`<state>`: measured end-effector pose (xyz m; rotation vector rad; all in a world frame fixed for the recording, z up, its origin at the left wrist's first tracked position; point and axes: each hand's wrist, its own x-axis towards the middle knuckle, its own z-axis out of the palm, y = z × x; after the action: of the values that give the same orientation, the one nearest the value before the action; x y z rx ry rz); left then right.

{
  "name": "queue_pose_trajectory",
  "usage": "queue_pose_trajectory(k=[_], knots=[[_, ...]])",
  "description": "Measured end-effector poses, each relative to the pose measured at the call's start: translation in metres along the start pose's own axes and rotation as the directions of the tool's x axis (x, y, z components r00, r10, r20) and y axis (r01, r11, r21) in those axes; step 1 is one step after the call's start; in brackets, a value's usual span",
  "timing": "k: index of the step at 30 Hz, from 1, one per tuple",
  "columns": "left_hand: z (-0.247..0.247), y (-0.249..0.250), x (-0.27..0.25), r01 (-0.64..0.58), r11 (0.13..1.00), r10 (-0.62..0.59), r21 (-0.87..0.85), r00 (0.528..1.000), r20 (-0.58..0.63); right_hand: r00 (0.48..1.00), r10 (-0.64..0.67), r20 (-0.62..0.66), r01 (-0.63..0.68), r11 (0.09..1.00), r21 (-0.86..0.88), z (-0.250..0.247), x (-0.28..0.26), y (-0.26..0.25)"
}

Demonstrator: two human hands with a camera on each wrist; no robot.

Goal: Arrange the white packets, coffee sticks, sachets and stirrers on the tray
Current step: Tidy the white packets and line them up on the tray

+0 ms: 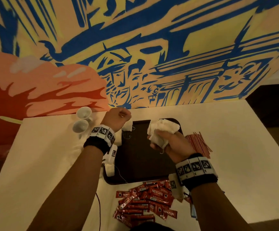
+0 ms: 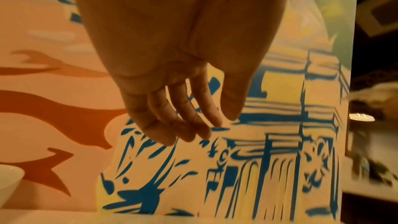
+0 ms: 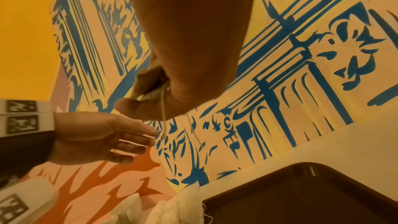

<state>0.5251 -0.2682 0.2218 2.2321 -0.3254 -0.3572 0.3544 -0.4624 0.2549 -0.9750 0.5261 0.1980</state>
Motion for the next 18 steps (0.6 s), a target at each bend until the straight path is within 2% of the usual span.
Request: queue_pose_trajectory(k=[5,8,13,18], knots=[[0.0,0.04,-0.064,0.005,0.962,-0.003,-0.275,1.0,0.008,0.998,-0.039,0.055,0.039,0.999,0.003,-0.006,-0.017,-0.005],[0.006,0.066,-0.099,0.022,0.927,-0.017,-0.375,1.0,0.015,0.992,-0.063,0.106,0.066,0.998,-0.024,-0.008,-0.028,-0.01],[0.026,0.095,-0.137,0.048,0.9,-0.023,-0.433,0.998,0.063,0.978,-0.095,0.184,0.113,0.989,-0.091,-0.011,-0.047,-0.016],[0.041,0.106,-0.157,0.007,0.877,-0.022,-0.481,0.999,-0.026,0.956,-0.111,0.272,0.158,0.975,-0.159,-0.022,-0.064,-0.022]])
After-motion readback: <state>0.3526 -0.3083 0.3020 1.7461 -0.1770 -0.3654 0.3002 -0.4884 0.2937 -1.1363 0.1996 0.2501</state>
